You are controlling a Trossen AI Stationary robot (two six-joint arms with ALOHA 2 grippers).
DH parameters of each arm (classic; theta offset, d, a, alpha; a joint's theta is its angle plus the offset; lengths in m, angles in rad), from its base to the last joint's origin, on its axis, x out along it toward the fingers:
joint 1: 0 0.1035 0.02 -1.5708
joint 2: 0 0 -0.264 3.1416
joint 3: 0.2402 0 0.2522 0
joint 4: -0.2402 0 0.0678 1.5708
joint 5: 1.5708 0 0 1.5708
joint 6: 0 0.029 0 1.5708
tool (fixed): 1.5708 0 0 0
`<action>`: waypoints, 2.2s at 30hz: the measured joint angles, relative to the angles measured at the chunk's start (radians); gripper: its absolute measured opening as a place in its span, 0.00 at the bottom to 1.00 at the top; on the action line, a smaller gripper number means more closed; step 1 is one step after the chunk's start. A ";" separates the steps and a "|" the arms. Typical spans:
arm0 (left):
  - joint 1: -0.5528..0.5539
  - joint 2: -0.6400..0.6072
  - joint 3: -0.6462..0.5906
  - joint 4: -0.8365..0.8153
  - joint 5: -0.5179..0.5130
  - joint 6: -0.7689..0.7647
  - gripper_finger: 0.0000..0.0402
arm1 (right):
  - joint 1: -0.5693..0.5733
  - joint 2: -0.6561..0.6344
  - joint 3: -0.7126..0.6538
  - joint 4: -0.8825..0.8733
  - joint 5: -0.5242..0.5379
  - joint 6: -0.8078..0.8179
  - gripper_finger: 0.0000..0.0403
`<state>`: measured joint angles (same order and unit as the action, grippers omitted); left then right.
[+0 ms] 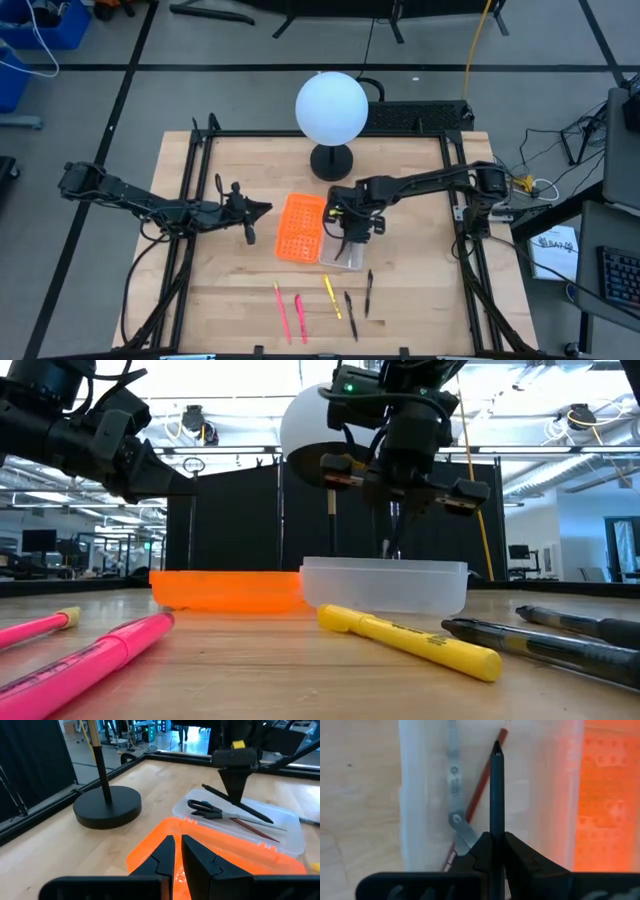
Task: Pick & place school supplies into a supply box
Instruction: Put the right black pen into the pencil box, then put the pink pencil into the pencil box
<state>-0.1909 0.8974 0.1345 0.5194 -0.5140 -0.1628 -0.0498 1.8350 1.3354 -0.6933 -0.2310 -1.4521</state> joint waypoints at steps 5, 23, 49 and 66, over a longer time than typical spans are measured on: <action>0.000 0.000 0.000 0.006 0.000 -0.001 0.10 | -0.008 0.035 0.000 0.005 -0.009 -0.008 0.06; 0.000 0.000 0.000 0.007 0.018 -0.024 0.10 | -0.023 0.009 0.000 -0.003 -0.009 0.016 0.15; 0.000 0.000 0.000 -0.035 0.034 -0.108 0.10 | 0.173 -0.525 -0.054 0.060 0.182 1.300 0.01; 0.000 0.000 0.000 -0.053 0.025 -0.132 0.10 | 0.321 -1.274 -0.820 0.679 0.464 1.511 0.00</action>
<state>-0.1913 0.8974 0.1345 0.4668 -0.4893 -0.2950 0.2714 0.5613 0.5151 -0.0142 0.2332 0.0586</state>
